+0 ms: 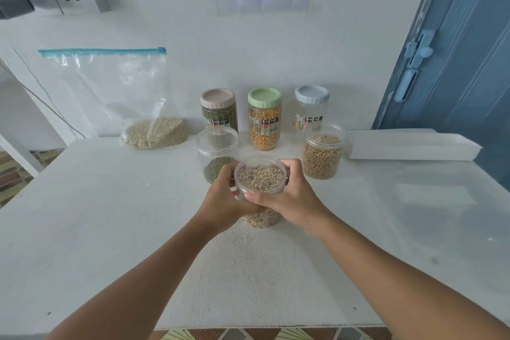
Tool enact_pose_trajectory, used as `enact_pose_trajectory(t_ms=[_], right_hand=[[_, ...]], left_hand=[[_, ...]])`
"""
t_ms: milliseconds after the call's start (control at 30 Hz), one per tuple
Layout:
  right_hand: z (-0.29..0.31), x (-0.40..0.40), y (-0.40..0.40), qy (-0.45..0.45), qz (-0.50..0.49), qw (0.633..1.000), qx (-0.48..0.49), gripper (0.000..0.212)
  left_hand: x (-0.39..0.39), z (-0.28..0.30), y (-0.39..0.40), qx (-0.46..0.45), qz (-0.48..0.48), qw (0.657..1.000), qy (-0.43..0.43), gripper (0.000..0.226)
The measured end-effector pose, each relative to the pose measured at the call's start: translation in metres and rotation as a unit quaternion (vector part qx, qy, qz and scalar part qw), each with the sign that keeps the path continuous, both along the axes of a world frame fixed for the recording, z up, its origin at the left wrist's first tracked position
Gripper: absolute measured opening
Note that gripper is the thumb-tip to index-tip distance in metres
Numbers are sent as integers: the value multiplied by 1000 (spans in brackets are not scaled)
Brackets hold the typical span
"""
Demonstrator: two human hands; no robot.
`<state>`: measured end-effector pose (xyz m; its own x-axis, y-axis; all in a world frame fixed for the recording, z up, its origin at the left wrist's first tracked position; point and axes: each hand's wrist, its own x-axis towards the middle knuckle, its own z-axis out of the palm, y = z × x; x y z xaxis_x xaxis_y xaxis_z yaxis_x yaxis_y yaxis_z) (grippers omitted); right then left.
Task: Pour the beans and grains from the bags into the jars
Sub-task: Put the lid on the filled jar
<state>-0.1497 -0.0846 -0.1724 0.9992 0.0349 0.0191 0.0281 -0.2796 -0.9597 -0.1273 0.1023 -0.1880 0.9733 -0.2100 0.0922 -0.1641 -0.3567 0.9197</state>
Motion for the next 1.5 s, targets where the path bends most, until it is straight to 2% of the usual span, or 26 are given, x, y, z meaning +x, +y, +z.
enact_pose_trajectory(t_ms=[167, 300, 333, 400, 467, 533, 767, 867, 967, 1100, 1200, 1300, 1367, 1433, 1500], right_hand=[[-1, 0, 3, -16, -14, 1000, -22, 95], [5, -3, -6, -30, 9, 997, -70, 100], [8, -5, -8, -40, 12, 995, -86, 105], [10, -7, -12, -59, 16, 992, -109, 116], [10, -5, -16, -79, 25, 988, -134, 110], [8, -2, -18, -84, 25, 985, -151, 100], [13, 39, -26, -57, 2, 979, -195, 93], [14, 62, -27, -41, -8, 977, -210, 92], [19, 78, -27, -32, -12, 973, -228, 90], [21, 84, -27, -21, 0, 969, -245, 92], [23, 73, -32, -52, 13, 956, -289, 91], [34, 57, -48, -152, -39, 925, -345, 77], [42, 54, -65, -190, -88, 896, -392, 69], [44, 58, -87, -155, -122, 877, -438, 68], [41, 63, -107, -81, -124, 873, -464, 73]], left_hand=[[-3, -1, 0, 0, 0, 1000, -9, 93], [-16, 5, 8, 89, 17, 992, -91, 109], [-20, 7, 11, 118, 22, 985, -124, 107], [-27, 8, 14, 175, 17, 965, -195, 89], [-28, 8, 14, 215, 15, 949, -232, 72], [-24, 8, 9, 249, 26, 940, -233, 68], [16, 29, -21, 455, 79, 829, -317, 60], [33, 43, -34, 527, 75, 791, -302, 55], [48, 51, -42, 567, 75, 768, -289, 57], [54, 58, -48, 592, 70, 755, -275, 56], [53, 60, -47, 615, 54, 744, -254, 65], [51, 66, -47, 583, 33, 771, -254, 78], [52, 70, -54, 564, 6, 785, -257, 77], [53, 71, -65, 560, -11, 791, -248, 64], [55, 70, -70, 554, 3, 795, -246, 49]])
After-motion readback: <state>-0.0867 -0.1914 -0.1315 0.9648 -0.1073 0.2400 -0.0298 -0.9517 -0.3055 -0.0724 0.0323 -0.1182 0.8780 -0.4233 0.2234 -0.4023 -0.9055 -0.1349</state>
